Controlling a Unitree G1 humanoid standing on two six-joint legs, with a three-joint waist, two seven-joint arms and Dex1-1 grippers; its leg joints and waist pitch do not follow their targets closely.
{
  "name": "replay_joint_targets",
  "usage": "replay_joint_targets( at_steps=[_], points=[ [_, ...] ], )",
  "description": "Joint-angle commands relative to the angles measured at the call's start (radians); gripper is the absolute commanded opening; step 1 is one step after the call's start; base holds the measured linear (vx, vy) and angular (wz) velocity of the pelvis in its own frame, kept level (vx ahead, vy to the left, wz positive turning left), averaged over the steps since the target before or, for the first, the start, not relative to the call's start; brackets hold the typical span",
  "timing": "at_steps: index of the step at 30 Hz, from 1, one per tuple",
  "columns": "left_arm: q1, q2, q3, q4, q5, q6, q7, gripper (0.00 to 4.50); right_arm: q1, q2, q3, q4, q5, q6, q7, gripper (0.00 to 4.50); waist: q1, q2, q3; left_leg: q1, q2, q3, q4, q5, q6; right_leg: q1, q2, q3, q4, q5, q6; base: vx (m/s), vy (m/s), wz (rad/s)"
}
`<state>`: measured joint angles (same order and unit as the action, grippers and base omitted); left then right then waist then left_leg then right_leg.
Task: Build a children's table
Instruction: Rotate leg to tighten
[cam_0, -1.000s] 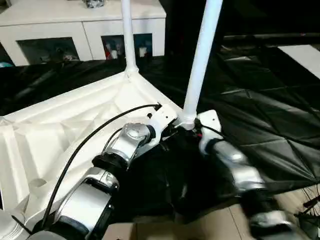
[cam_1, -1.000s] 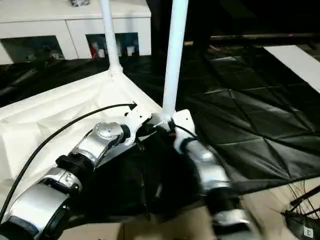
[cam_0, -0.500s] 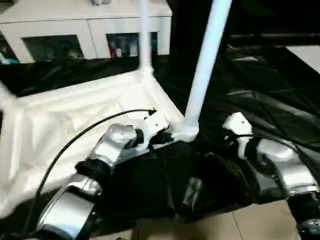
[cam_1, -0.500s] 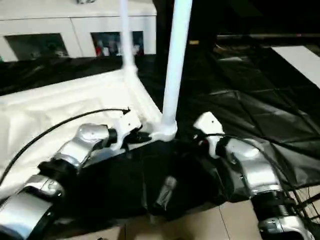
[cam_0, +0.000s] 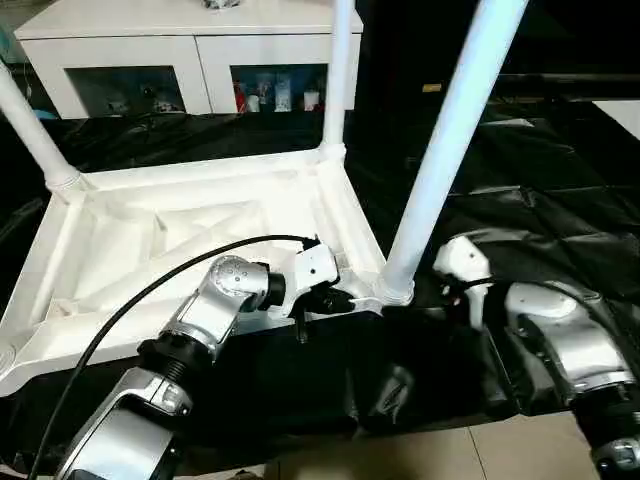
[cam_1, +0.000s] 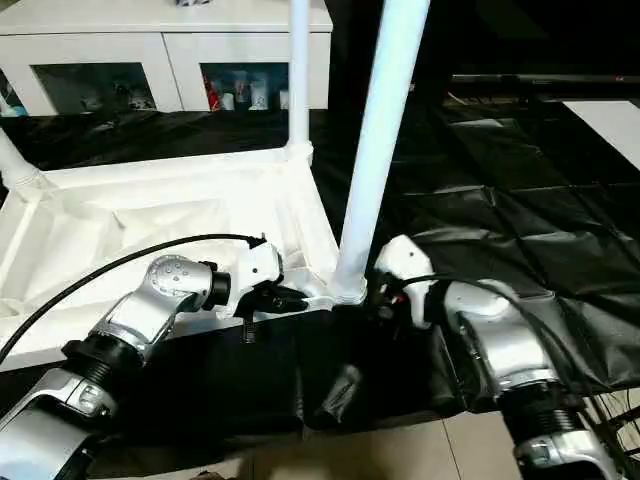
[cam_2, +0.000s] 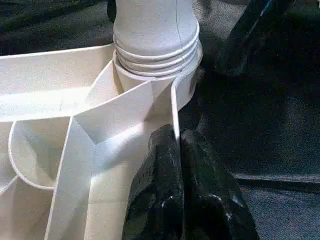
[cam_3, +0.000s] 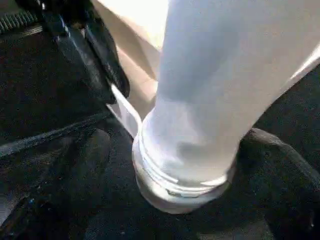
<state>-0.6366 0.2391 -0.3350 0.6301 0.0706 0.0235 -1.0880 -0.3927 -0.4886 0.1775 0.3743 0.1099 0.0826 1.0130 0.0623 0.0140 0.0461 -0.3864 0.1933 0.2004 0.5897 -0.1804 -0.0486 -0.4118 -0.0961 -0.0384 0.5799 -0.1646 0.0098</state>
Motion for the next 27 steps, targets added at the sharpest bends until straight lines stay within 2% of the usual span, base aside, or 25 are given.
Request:
replay_joint_targets(
  at_steps=[1, 10, 11, 15, 16, 19, 21, 27],
  points=[
    [0.011, -0.004, -0.024, -0.028, -0.014, 0.006, -0.028, 0.00, -0.021, 0.001, 0.009, 0.013, -0.004, -0.008, 0.009, 4.25, -0.002, -0.026, -0.065, 0.021, 0.037, -0.009, -0.065, -0.162, 0.104, 0.048, -0.042, 0.025, -0.047, -0.159, -0.254, 0.000, 0.000, 0.00],
    [0.023, 0.013, -0.032, -0.060, 0.002, 0.039, -0.040, 0.00, -0.042, 0.031, -0.012, 0.043, 0.020, -0.015, 0.002, 4.25, -0.002, -0.021, -0.069, 0.021, 0.035, -0.008, -0.058, -0.119, 0.123, 0.050, -0.038, 0.024, -0.036, -0.067, -0.282, 0.000, 0.000, 0.00],
    [0.023, 0.015, -0.034, -0.060, 0.002, 0.041, -0.042, 0.00, -0.042, 0.032, -0.013, 0.044, 0.021, -0.017, 0.005, 3.96, -0.001, -0.020, -0.069, 0.021, 0.036, -0.008, -0.058, -0.121, 0.122, 0.050, -0.038, 0.024, -0.036, -0.070, -0.282, 0.000, 0.000, 0.00],
    [0.025, 0.020, -0.036, -0.060, 0.003, 0.046, -0.048, 0.00, -0.038, 0.034, -0.012, 0.045, 0.027, -0.019, 0.012, 3.84, -0.001, -0.019, -0.068, 0.021, 0.035, -0.009, -0.059, -0.135, 0.114, 0.051, -0.038, 0.023, -0.036, -0.079, -0.282, 0.000, 0.000, 0.00],
    [0.025, 0.022, -0.036, -0.063, 0.003, 0.049, -0.049, 0.00, -0.038, 0.034, -0.011, 0.047, 0.027, -0.020, 0.013, 3.55, -0.001, -0.019, -0.068, 0.021, 0.035, -0.009, -0.058, -0.146, 0.107, 0.051, -0.039, 0.024, -0.037, -0.092, -0.280, 0.000, 0.000, 0.00],
    [0.027, 0.025, -0.038, -0.069, 0.005, 0.055, -0.051, 0.00, -0.033, 0.035, -0.010, 0.044, 0.031, -0.019, 0.020, 3.46, -0.001, -0.020, -0.067, 0.021, 0.035, -0.010, -0.059, -0.157, 0.100, 0.051, -0.039, 0.024, -0.039, -0.113, -0.275, 0.000, 0.000, 0.00],
    [0.028, 0.028, -0.039, -0.070, 0.007, 0.059, -0.053, 0.00, -0.031, 0.035, -0.009, 0.043, 0.029, -0.021, 0.023, 3.24, -0.001, -0.016, -0.066, 0.022, 0.035, -0.010, -0.059, -0.168, 0.094, 0.049, -0.039, 0.025, -0.040, -0.131, -0.272, 0.000, 0.000, 0.00],
    [0.028, 0.032, -0.039, -0.069, 0.008, 0.060, -0.057, 0.00, -0.030, 0.034, -0.007, 0.044, 0.028, -0.023, 0.027, 2.71, -0.003, -0.018, -0.065, 0.022, 0.034, -0.012, -0.061, -0.198, 0.076, 0.048, -0.038, 0.025, -0.043, -0.166, -0.261, 0.000, 0.000, 0.00]
  ],
)
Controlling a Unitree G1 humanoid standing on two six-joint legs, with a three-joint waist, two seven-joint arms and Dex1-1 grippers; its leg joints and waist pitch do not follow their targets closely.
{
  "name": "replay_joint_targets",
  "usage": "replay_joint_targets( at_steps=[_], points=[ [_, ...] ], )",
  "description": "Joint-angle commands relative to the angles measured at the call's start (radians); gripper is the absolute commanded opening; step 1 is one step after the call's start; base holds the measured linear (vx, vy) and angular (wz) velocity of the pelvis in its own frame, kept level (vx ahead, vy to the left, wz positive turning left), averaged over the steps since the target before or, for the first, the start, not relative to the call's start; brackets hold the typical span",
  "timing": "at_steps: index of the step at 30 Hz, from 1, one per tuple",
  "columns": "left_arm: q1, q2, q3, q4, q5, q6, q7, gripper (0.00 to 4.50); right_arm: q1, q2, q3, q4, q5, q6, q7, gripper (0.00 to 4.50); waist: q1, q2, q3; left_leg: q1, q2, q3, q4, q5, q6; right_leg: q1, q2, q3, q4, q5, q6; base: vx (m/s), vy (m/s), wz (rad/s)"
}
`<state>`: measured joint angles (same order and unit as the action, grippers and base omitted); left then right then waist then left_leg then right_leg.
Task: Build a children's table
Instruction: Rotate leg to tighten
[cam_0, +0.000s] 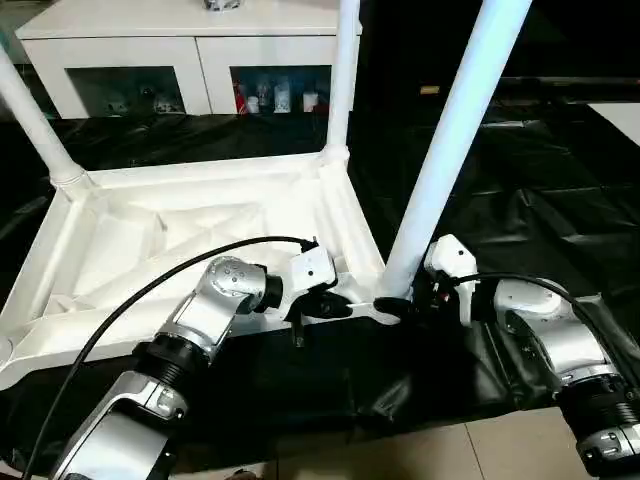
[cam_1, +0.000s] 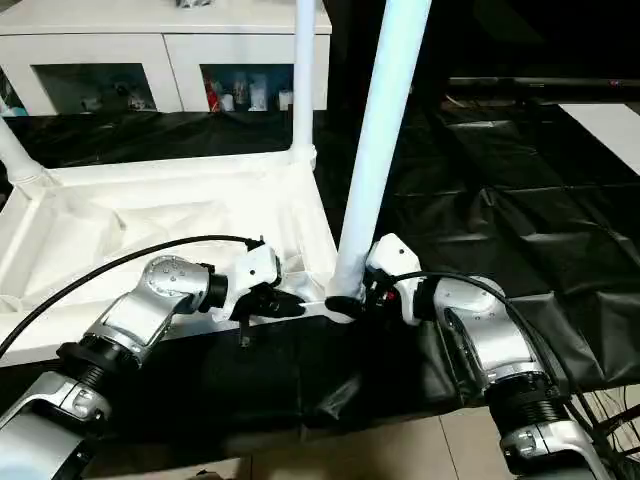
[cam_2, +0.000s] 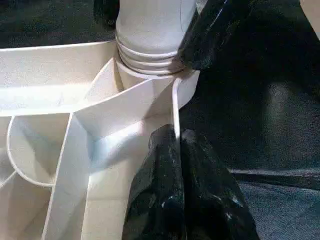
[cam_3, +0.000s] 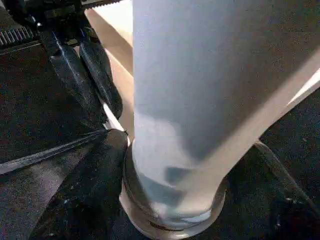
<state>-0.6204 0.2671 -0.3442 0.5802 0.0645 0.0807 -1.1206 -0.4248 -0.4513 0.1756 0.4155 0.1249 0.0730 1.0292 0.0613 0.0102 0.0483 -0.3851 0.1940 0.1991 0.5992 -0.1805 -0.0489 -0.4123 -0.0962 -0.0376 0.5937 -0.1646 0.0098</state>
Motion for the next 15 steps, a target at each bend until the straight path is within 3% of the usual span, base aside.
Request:
replay_joint_targets(
  at_steps=[1, 15],
  points=[
    [0.012, 0.006, -0.031, -0.020, 0.014, 0.003, -0.024, 0.00, 0.002, -0.004, -0.005, 0.003, 0.013, -0.013, 0.011, 2.67, -0.002, -0.014, -0.068, 0.021, 0.033, -0.011, -0.070, -0.200, 0.074, 0.049, -0.038, 0.024, -0.056, -0.164, -0.261, 0.000, 0.000, 0.00],
    [0.005, 0.003, -0.023, 0.001, 0.017, 0.028, 0.017, 0.00, 0.013, 0.027, -0.009, 0.014, 0.004, -0.004, -0.025, 2.56, -0.002, -0.014, -0.070, 0.020, 0.032, -0.010, -0.067, -0.179, 0.084, 0.050, -0.037, 0.024, -0.052, -0.134, -0.269, 0.000, 0.000, 0.00]
  ],
)
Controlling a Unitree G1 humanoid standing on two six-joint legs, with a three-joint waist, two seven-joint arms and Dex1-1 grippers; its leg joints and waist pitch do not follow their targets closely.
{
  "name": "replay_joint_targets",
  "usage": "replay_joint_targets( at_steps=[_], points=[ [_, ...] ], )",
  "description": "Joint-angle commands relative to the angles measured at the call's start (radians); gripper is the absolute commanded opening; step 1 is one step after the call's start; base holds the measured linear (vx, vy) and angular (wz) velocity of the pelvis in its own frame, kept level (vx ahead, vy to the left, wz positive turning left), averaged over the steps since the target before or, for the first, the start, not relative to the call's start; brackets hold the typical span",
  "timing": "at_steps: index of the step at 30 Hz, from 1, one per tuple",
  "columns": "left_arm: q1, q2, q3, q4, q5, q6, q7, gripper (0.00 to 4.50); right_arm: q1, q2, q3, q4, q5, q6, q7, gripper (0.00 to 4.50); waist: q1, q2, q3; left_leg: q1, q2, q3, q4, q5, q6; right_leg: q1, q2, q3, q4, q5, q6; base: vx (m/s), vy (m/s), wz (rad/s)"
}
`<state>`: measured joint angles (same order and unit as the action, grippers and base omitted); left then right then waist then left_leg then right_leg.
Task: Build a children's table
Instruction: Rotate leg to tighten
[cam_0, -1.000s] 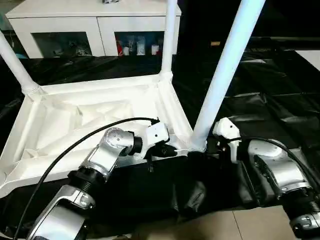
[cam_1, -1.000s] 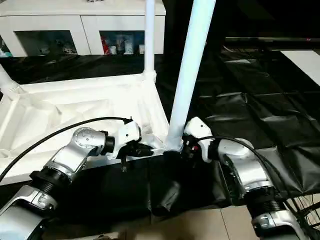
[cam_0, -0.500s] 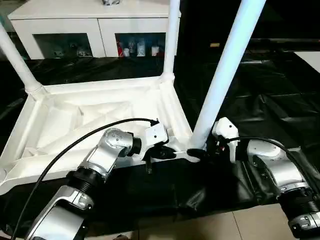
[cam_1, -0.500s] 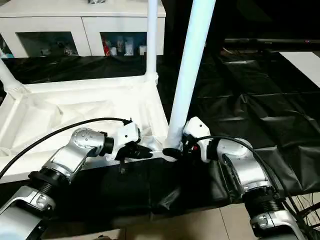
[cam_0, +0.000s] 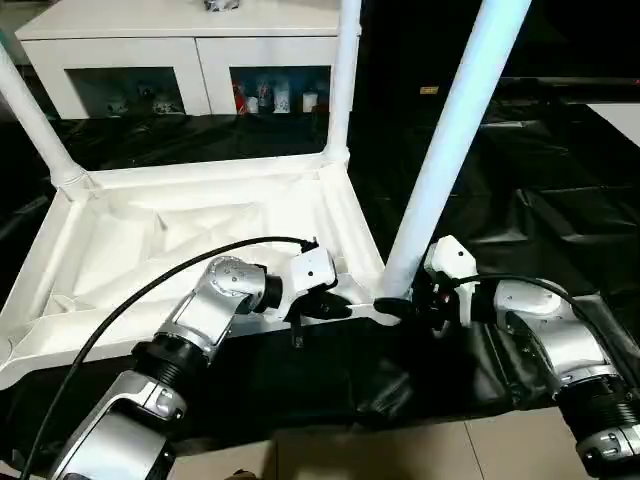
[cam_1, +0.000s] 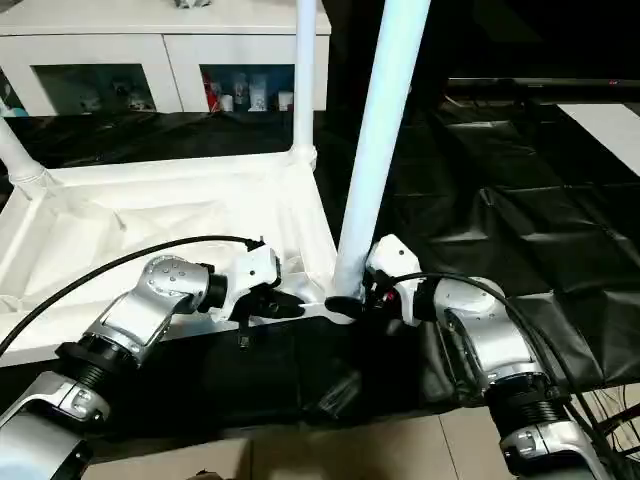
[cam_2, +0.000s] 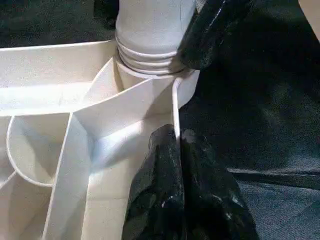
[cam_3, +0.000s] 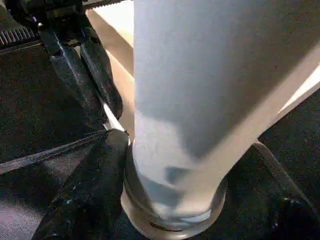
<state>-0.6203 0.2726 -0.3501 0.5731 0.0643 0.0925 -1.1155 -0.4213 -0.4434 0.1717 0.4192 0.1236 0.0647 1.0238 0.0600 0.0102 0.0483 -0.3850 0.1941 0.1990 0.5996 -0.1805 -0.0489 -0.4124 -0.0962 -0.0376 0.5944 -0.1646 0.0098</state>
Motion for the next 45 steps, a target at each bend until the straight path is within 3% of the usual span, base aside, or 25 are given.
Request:
replay_joint_targets(
  at_steps=[1, 5, 7, 9, 12, 14, 15, 18, 19, 22, 24, 25, 27, 29, 31, 34, 36, 38, 40, 41, 43, 45],
  points=[
    [-0.004, -0.014, -0.005, 0.028, 0.020, 0.028, 0.049, 0.00, 0.006, 0.046, -0.016, 0.024, 0.002, 0.017, -0.071, 2.56, -0.003, -0.009, -0.069, 0.020, 0.032, -0.010, -0.068, -0.181, 0.081, 0.048, -0.036, 0.024, -0.053, -0.134, -0.270, 0.000, 0.000, 0.00],
    [-0.036, -0.050, 0.026, 0.093, 0.036, 0.057, 0.168, 0.00, -0.006, 0.115, -0.039, 0.064, -0.016, 0.039, -0.213, 2.56, -0.010, -0.012, -0.064, 0.023, 0.029, -0.012, -0.074, -0.245, 0.046, 0.044, -0.037, 0.023, -0.064, -0.237, -0.249, 0.000, 0.000, 0.00],
    [-0.086, -0.101, 0.058, 0.179, 0.065, 0.099, 0.354, 0.00, -0.024, 0.192, -0.067, 0.105, -0.032, 0.081, -0.377, 2.56, -0.017, -0.015, -0.061, 0.027, 0.026, -0.017, -0.080, -0.302, 0.006, 0.040, -0.036, 0.022, -0.075, -0.339, -0.208, 0.000, 0.000, 0.00],
    [-0.114, -0.142, 0.078, 0.219, 0.056, 0.130, 0.423, 0.00, -0.038, 0.259, -0.099, 0.130, -0.033, 0.110, -0.509, 2.56, -0.020, -0.014, -0.062, 0.028, 0.026, -0.019, -0.082, -0.320, -0.004, 0.037, -0.038, 0.022, -0.080, -0.374, -0.191, 0.000, 0.000, 0.00],
    [-0.142, -0.178, 0.097, 0.260, 0.049, 0.141, 0.488, 0.00, -0.061, 0.322, -0.142, 0.174, -0.040, 0.140, -0.672, 2.56, -0.027, -0.009, -0.064, 0.024, 0.024, -0.021, -0.084, -0.312, -0.010, 0.038, -0.037, 0.022, -0.082, -0.341, -0.187, 0.000, 0.000, 0.00],
    [-0.172, -0.215, 0.128, 0.315, 0.037, 0.136, 0.578, 0.00, -0.096, 0.373, -0.174, 0.231, -0.062, 0.162, -0.834, 2.56, -0.036, -0.011, -0.065, 0.020, 0.020, -0.020, -0.083, -0.301, -0.015, 0.037, -0.034, 0.023, -0.077, -0.312, -0.195, 0.000, 0.000, 0.00],
    [-0.187, -0.230, 0.139, 0.345, 0.033, 0.132, 0.608, 0.00, -0.115, 0.395, -0.180, 0.259, -0.072, 0.161, -0.888, 2.56, -0.035, -0.003, -0.066, 0.025, 0.018, -0.020, -0.082, -0.307, -0.015, 0.038, -0.036, 0.021, -0.081, -0.314, -0.194, 0.000, 0.000, 0.00],
    [-0.199, -0.240, 0.141, 0.371, 0.037, 0.124, 0.628, 0.00, -0.133, 0.421, -0.192, 0.275, -0.071, 0.151, -0.924, 2.56, -0.034, -0.008, -0.067, 0.023, 0.018, -0.018, -0.081, -0.310, -0.002, 0.038, -0.035, 0.022, -0.082, -0.298, -0.188, 0.000, 0.000, 0.00],
    [-0.204, -0.246, 0.140, 0.383, 0.038, 0.124, 0.630, 0.00, -0.145, 0.439, -0.193, 0.280, -0.075, 0.148, -0.941, 2.56, -0.032, -0.004, -0.068, 0.023, 0.020, -0.019, -0.081, -0.298, 0.001, 0.038, -0.034, 0.022, -0.080, -0.271, -0.192, 0.000, 0.000, 0.00],
    [-0.202, -0.248, 0.134, 0.390, 0.045, 0.131, 0.623, 0.00, -0.147, 0.456, -0.167, 0.270, -0.099, 0.133, -0.937, 2.56, -0.031, -0.007, -0.069, 0.021, 0.021, -0.017, -0.081, -0.270, 0.011, 0.042, -0.034, 0.021, -0.074, -0.216, -0.206, 0.000, 0.000, 0.00],
    [-0.198, -0.244, 0.131, 0.394, 0.048, 0.133, 0.620, 0.00, -0.135, 0.462, -0.166, 0.252, -0.086, 0.128, -0.908, 3.26, -0.031, -0.006, -0.068, 0.020, 0.021, -0.017, -0.081, -0.271, 0.017, 0.044, -0.035, 0.022, -0.073, -0.209, -0.212, 0.000, 0.000, 0.00],
    [-0.198, -0.244, 0.131, 0.394, 0.048, 0.133, 0.620, 0.00, -0.135, 0.462, -0.166, 0.252, -0.086, 0.128, -0.908, 3.26, -0.030, -0.011, -0.067, 0.020, 0.021, -0.017, -0.081, -0.276, 0.020, 0.044, -0.035, 0.021, -0.074, -0.224, -0.210, 0.000, 0.000, 0.00],
    [-0.198, -0.243, 0.132, 0.400, 0.048, 0.132, 0.620, 0.00, -0.133, 0.464, -0.171, 0.248, -0.082, 0.126, -0.913, 3.46, -0.036, -0.011, -0.064, 0.015, 0.020, -0.020, -0.086, -0.298, 0.015, 0.046, -0.037, 0.020, -0.079, -0.280, -0.191, 0.000, 0.000, 0.00],
    [-0.199, -0.240, 0.131, 0.408, 0.049, 0.129, 0.615, 0.00, -0.132, 0.458, -0.167, 0.245, -0.086, 0.124, -0.914, 3.67, -0.039, -0.011, -0.063, 0.015, 0.021, -0.021, -0.087, -0.307, 0.013, 0.046, -0.036, 0.019, -0.080, -0.296, -0.186, 0.000, 0.000, 0.00],
    [-0.198, -0.233, 0.124, 0.417, 0.049, 0.122, 0.601, 0.00, -0.134, 0.437, -0.156, 0.242, -0.101, 0.121, -0.910, 3.80, -0.046, -0.010, -0.061, 0.022, 0.022, -0.021, -0.088, -0.346, 0.003, 0.036, -0.036, 0.020, -0.087, -0.344, -0.180, 0.000, 0.000, 0.00],
    [-0.193, -0.226, 0.117, 0.415, 0.053, 0.122, 0.585, 0.00, -0.134, 0.407, -0.142, 0.236, -0.120, 0.125, -0.889, 3.91, -0.050, -0.011, -0.061, 0.020, 0.022, -0.022, -0.088, -0.351, 0.001, 0.038, -0.035, 0.020, -0.087, -0.342, -0.179, 0.000, 0.000, 0.00],
    [-0.189, -0.218, 0.110, 0.411, 0.057, 0.124, 0.572, 0.00, -0.132, 0.378, -0.127, 0.227, -0.133, 0.119, -0.851, 3.91, -0.050, -0.012, -0.062, 0.019, 0.022, -0.020, -0.086, -0.342, 0.008, 0.039, -0.036, 0.021, -0.087, -0.321, -0.185, 0.000, 0.000, 0.00],
    [-0.172, -0.194, 0.094, 0.389, 0.063, 0.111, 0.520, 0.00, -0.116, 0.299, -0.101, 0.180, -0.137, 0.093, -0.722, 3.91, -0.049, -0.007, -0.062, 0.017, 0.022, -0.022, -0.087, -0.344, 0.016, 0.042, -0.035, 0.019, -0.088, -0.318, -0.187, 0.000, 0.000, 0.00],
    [-0.162, -0.182, 0.081, 0.378, 0.066, 0.086, 0.482, 0.00, -0.107, 0.265, -0.094, 0.154, -0.129, 0.082, -0.655, 3.91, -0.049, -0.011, -0.063, 0.017, 0.023, -0.019, -0.084, -0.322, 0.024, 0.043, -0.035, 0.022, -0.083, -0.275, -0.199, 0.000, 0.000, 0.00],
    [-0.149, -0.166, 0.071, 0.363, 0.065, 0.073, 0.443, 0.00, -0.094, 0.223, -0.089, 0.122, -0.113, 0.068, -0.575, 3.91, -0.047, -0.013, -0.063, 0.010, 0.022, -0.021, -0.085, -0.312, 0.036, 0.052, -0.036, 0.019, -0.082, -0.268, -0.199, 0.000, 0.000, 0.00],
    [-0.131, -0.147, 0.064, 0.337, 0.058, 0.070, 0.392, 0.00, -0.077, 0.174, -0.086, 0.083, -0.083, 0.059, -0.471, 3.91, -0.043, -0.016, -0.065, 0.012, 0.025, -0.018, -0.079, -0.286, 0.059, 0.053, -0.038, 0.022, -0.079, -0.225, -0.210, 0.000, 0.000, 0.00],
    [-0.104, -0.113, 0.054, 0.292, 0.045, 0.073, 0.318, 0.00, -0.050, 0.105, -0.070, 0.033, -0.045, 0.043, -0.332, 3.91, -0.044, -0.019, -0.070, 0.010, 0.026, -0.014, -0.072, -0.229, 0.088, 0.054, -0.039, 0.022, -0.069, -0.149, -0.243, 0.000, 0.000, 0.00]
  ],
)
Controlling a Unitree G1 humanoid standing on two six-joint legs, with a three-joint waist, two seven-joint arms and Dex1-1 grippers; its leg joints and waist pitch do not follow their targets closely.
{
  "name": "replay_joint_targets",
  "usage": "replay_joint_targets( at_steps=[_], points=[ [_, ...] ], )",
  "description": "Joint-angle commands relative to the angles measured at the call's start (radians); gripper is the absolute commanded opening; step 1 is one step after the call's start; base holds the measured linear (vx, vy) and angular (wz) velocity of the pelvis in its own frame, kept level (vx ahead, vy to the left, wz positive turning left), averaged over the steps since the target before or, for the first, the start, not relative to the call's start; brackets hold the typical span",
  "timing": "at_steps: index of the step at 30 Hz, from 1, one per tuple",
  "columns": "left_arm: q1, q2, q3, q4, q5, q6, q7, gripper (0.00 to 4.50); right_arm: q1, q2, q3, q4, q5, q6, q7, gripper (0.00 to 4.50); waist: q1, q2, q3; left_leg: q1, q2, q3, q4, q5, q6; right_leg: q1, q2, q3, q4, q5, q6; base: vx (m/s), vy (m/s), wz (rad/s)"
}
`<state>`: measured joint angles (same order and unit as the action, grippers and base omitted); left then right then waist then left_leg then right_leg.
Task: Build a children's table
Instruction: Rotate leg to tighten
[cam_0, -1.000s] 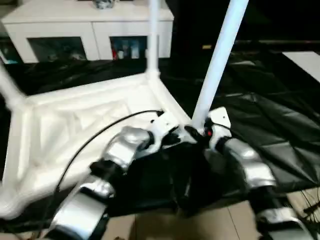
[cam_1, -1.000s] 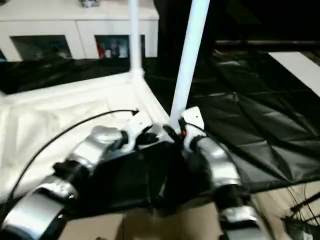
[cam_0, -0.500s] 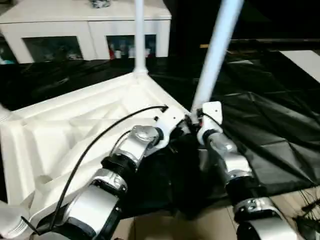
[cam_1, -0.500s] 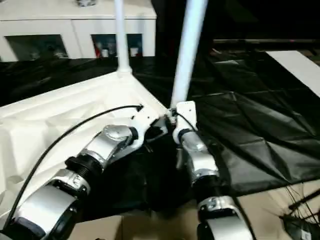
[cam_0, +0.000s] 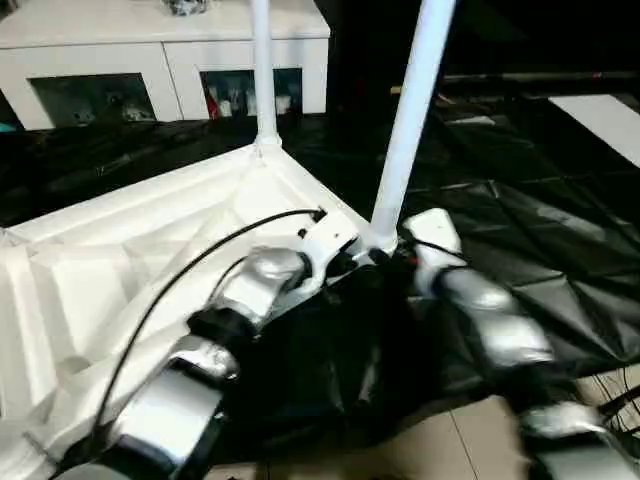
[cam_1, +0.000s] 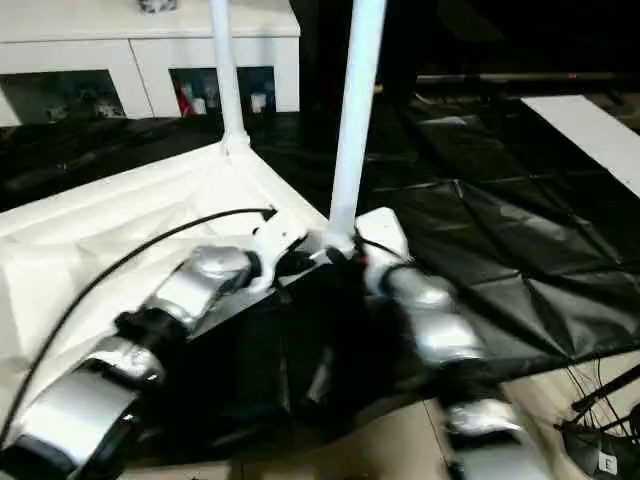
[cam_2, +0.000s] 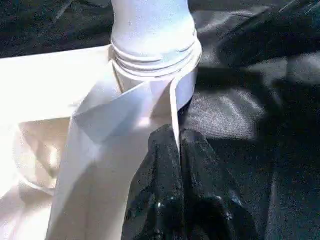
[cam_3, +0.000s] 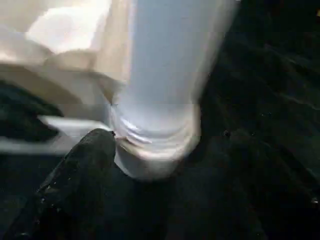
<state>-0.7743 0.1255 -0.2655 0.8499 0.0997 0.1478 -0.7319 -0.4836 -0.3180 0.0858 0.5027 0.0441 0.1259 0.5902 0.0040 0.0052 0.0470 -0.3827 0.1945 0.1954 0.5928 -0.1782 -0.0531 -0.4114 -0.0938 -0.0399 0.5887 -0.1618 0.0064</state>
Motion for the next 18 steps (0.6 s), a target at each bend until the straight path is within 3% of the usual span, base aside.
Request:
replay_joint_targets(
  at_steps=[1, 3, 7, 11, 14, 15, 18],
  points=[
    [0.057, 0.044, -0.036, 0.003, 0.007, 0.015, -0.088, 0.00, 0.020, -0.036, 0.022, -0.061, 0.044, -0.020, 0.132, 3.91, 0.013, -0.013, -0.067, 0.004, 0.025, -0.011, -0.065, -0.214, 0.107, 0.056, -0.041, 0.023, -0.060, -0.135, -0.253, 0.000, 0.000, 0.00],
    [0.070, 0.066, -0.045, -0.025, 0.002, -0.001, -0.132, 0.00, 0.032, -0.058, 0.025, -0.083, 0.067, -0.019, 0.186, 3.91, 0.015, -0.012, -0.067, 0.009, 0.028, -0.010, -0.065, -0.214, 0.113, 0.054, -0.042, 0.022, -0.062, -0.152, -0.264, 0.000, 0.000, 0.00],
    [0.107, 0.122, -0.063, -0.107, -0.020, -0.019, -0.238, 0.00, 0.055, -0.097, 0.032, -0.121, 0.107, -0.017, 0.289, 3.91, 0.019, -0.010, -0.061, 0.011, 0.034, -0.011, -0.071, -0.252, 0.093, 0.049, -0.041, 0.023, -0.065, -0.217, -0.262, 0.000, 0.000, 0.00],
    [0.210, 0.239, -0.097, -0.343, -0.088, 0.018, -0.465, 0.00, 0.096, -0.142, 0.077, -0.188, 0.140, 0.000, 0.456, 3.91, 0.021, -0.003, -0.060, 0.020, 0.042, -0.012, -0.078, -0.298, 0.060, 0.042, -0.040, 0.026, -0.063, -0.242, -0.259, 0.000, 0.000, 0.00],
    [0.225, 0.258, -0.097, -0.380, -0.094, 0.030, -0.481, 0.00, 0.096, -0.140, 0.100, -0.174, 0.116, -0.011, 0.462, 3.91, 0.021, -0.004, -0.060, 0.020, 0.039, -0.010, -0.079, -0.295, 0.050, 0.039, -0.035, 0.026, -0.060, -0.226, -0.259, 0.000, 0.000, 0.00],
    [0.229, 0.264, -0.096, -0.391, -0.097, 0.034, -0.486, 0.00, 0.095, -0.138, 0.110, -0.164, 0.102, -0.024, 0.461, 3.91, 0.030, -0.003, -0.059, 0.026, 0.040, -0.007, -0.078, -0.296, 0.041, 0.034, -0.036, 0.028, -0.062, -0.232, -0.256, 0.000, 0.000, 0.00],
    [0.239, 0.271, -0.095, -0.415, -0.100, 0.045, -0.491, 0.00, 0.098, -0.139, 0.123, -0.164, 0.105, -0.031, 0.476, 3.91, 0.036, -0.005, -0.060, 0.022, 0.038, -0.007, -0.079, -0.282, 0.031, 0.039, -0.037, 0.029, -0.058, -0.220, -0.247, 0.000, 0.000, 0.00]
  ],
)
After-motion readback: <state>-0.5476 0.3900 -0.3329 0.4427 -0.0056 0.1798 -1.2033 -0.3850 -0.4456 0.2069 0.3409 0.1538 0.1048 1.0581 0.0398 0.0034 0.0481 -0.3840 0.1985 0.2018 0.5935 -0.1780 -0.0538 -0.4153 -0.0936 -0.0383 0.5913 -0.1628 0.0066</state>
